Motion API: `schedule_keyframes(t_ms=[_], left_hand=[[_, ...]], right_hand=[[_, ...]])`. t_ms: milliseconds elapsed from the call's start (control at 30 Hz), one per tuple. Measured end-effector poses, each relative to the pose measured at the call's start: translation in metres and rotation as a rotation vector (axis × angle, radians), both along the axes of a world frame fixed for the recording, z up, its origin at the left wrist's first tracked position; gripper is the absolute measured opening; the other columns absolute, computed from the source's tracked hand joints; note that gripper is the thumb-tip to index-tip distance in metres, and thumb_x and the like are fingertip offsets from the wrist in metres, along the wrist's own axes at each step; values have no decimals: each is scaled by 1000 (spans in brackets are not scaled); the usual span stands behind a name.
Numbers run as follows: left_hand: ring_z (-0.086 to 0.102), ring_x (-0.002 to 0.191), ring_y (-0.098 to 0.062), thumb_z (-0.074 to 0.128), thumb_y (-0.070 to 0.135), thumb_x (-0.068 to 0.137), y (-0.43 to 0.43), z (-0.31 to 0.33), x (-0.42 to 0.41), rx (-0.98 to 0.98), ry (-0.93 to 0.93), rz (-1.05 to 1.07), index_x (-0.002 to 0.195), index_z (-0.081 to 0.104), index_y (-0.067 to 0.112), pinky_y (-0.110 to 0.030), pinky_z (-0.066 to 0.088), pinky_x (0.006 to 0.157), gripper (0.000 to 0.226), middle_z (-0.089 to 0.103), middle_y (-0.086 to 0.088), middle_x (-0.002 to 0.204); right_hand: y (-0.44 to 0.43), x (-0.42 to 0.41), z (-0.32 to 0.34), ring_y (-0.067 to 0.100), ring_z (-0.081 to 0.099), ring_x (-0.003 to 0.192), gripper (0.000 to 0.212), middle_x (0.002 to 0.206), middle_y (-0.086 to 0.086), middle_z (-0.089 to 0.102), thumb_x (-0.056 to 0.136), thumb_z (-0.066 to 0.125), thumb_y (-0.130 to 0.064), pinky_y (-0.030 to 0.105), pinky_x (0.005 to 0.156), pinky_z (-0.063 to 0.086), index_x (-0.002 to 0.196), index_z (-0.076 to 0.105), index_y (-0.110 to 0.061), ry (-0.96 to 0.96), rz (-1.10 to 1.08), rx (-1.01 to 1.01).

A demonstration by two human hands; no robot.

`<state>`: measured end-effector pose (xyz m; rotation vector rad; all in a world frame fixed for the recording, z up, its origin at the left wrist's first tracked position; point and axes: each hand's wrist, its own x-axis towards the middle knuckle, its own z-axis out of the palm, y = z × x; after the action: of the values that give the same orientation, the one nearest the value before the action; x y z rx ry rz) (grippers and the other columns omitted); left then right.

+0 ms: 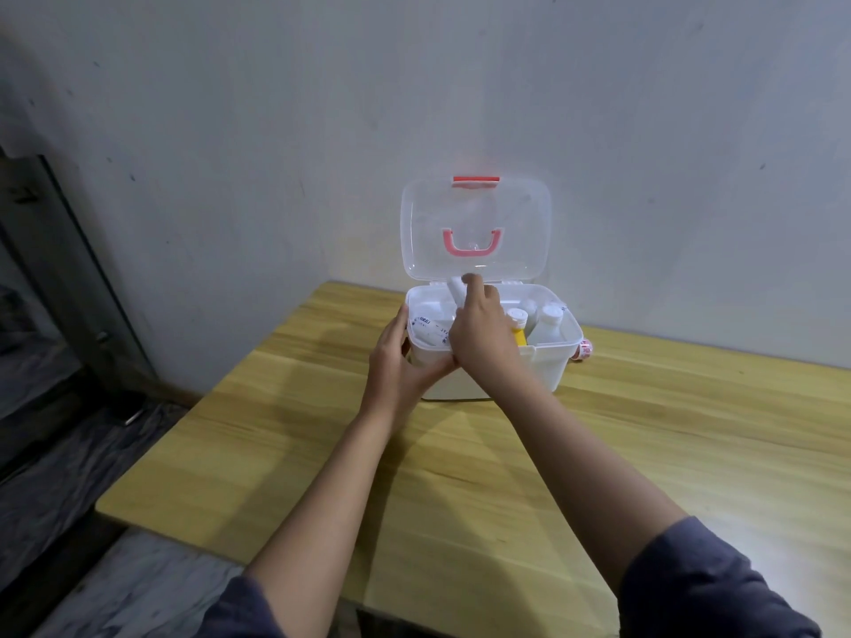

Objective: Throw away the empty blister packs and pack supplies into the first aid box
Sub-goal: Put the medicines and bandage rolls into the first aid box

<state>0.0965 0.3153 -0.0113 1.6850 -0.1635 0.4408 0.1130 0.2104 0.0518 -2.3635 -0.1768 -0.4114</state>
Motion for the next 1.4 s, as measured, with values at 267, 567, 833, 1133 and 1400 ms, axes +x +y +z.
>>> schedule_keyframes(t_ms=[267, 567, 833, 1133, 1400], left_hand=[[56, 111, 7, 80, 51, 52, 2, -2, 2, 44, 13, 25, 125, 51, 40, -8, 43, 89, 79, 61, 16, 119], [55, 117, 1, 82, 55, 52, 4, -6, 5, 91, 9, 56, 138, 49, 23, -18, 46, 98, 98, 59, 10, 127], [51, 117, 7, 79, 57, 52, 4, -4, 2, 88, -23, 33, 136, 46, 34, -13, 43, 96, 92, 53, 21, 121], [44, 113, 25, 67, 61, 64, -2, -10, 7, 13, -1, -10, 145, 29, 32, 1, 37, 87, 94, 45, 22, 132], [50, 115, 19, 64, 76, 63, 10, -17, 19, 29, -28, -16, 143, 34, 26, -5, 41, 94, 99, 50, 18, 132]], right_hand=[[-11, -8, -7, 36, 48, 107, 27, 118, 19, 53, 87, 36, -1, 36, 84, 36, 107, 54, 7, 1, 55, -222], [-24, -17, -15, 36, 48, 99, 27, 104, 19, 58, 94, 37, -14, 42, 82, 40, 87, 56, 4, -149, 42, -298], [-28, -17, -13, 32, 51, 116, 31, 122, 17, 58, 94, 37, -13, 37, 95, 40, 107, 59, 5, -174, 109, -197], [-142, 13, -26, 20, 55, 106, 27, 119, 13, 60, 92, 43, -10, 25, 89, 43, 116, 55, -6, -287, -297, 425], [-175, 42, -85, 24, 38, 133, 44, 142, 12, 40, 95, 44, -20, 25, 104, 29, 137, 37, -8, 16, -115, 102]])
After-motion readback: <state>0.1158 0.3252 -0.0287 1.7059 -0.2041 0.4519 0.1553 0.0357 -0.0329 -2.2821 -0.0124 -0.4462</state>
